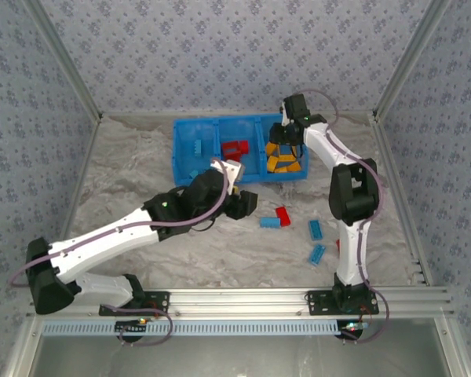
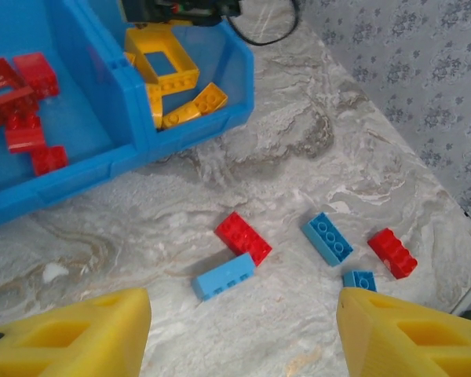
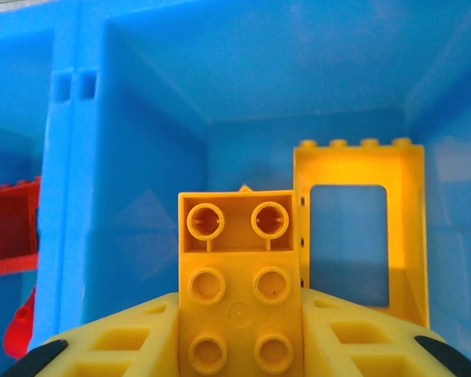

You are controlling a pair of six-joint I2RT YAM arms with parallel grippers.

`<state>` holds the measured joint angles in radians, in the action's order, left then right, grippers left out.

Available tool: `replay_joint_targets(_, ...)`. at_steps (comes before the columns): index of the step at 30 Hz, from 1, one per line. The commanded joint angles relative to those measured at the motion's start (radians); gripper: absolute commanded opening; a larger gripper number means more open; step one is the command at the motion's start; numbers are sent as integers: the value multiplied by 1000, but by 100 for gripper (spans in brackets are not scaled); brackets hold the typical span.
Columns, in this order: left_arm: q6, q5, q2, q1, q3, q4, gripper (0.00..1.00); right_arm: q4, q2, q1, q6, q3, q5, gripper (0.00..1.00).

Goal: Sort the legos into containers by color

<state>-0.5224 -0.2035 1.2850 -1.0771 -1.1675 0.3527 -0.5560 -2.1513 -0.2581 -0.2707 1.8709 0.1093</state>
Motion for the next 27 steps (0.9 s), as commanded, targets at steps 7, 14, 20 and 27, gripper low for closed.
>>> replay_joint_targets(7, 196, -258, 301, -134, -308, 29, 65, -128, -186, 34, 21, 232, 191, 41)
replay_joint_targets(14, 188, -389, 499, -162, -529, 163, 66, -134, -243, 42, 1, 284, 205, 47)
replay_joint_targets(20, 174, -373, 496, -164, -524, 167, 66, -147, -231, 48, 8, 299, 205, 54)
replay_joint_targets(27, 95, -320, 451, -152, -451, 190, 65, -52, 72, 36, 17, 93, 95, 54)
